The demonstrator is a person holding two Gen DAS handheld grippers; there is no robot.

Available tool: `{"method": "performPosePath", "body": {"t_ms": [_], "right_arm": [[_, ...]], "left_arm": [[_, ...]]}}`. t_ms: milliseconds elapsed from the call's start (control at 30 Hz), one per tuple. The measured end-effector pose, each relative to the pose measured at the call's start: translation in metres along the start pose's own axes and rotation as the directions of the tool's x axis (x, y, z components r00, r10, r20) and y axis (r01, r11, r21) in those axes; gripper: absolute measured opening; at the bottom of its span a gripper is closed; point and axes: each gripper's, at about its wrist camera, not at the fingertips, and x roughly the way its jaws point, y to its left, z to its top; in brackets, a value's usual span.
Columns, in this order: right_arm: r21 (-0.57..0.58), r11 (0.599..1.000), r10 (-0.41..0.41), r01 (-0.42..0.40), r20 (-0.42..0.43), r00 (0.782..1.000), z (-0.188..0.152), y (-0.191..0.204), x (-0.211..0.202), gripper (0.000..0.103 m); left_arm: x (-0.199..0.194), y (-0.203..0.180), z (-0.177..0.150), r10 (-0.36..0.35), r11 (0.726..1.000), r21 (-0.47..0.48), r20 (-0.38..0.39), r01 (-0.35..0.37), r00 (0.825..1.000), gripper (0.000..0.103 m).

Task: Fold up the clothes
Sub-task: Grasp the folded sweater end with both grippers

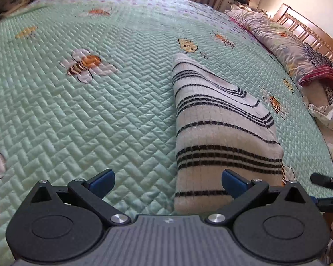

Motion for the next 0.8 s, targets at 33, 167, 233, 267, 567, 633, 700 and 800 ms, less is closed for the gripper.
{"method": "performPosePath", "body": {"t_ms": [33,167,233,267,567,633,700,800], "right_arm": [[0.005,1.000,0.017,-0.017,0.009,1.000,0.006,-0.003,0.001,0.086],[0.051,0.994,0.092,-0.094,0.035,0.995,0.038,-0.022,0.014,0.086],[0.087,0.987,0.135,-0.138,0.047,0.990,0.057,-0.033,0.023,0.086],[0.109,0.980,0.159,-0.164,0.054,0.986,0.067,-0.039,0.029,0.087],[0.172,0.953,0.260,-0.250,-0.036,0.965,0.131,-0.060,0.096,0.090],[0.156,0.962,0.236,-0.224,-0.068,0.969,0.141,-0.052,0.109,0.090],[0.150,0.970,0.206,-0.191,-0.096,0.974,0.151,-0.044,0.121,0.090],[0.153,0.976,0.175,-0.152,-0.145,0.974,0.164,-0.035,0.139,0.091]], "left_arm": [[0.004,0.002,0.000,-0.002,1.000,-0.015,-0.008,0.002,1.000,0.102],[0.014,0.005,-0.018,-0.082,0.993,-0.093,-0.045,0.078,0.996,0.102],[0.019,0.007,-0.028,-0.109,0.988,-0.119,-0.061,0.102,0.992,0.102],[0.022,0.009,-0.032,-0.112,0.987,-0.123,-0.067,0.103,0.991,0.102],[0.063,0.029,-0.025,-0.215,0.969,-0.154,-0.145,0.193,0.966,0.102],[0.070,0.026,-0.020,-0.246,0.963,-0.154,-0.162,0.221,0.956,0.102],[0.078,0.019,-0.015,-0.250,0.964,-0.137,-0.192,0.227,0.949,0.102],[0.088,0.015,-0.008,-0.280,0.956,-0.148,-0.224,0.252,0.933,0.102]]}}
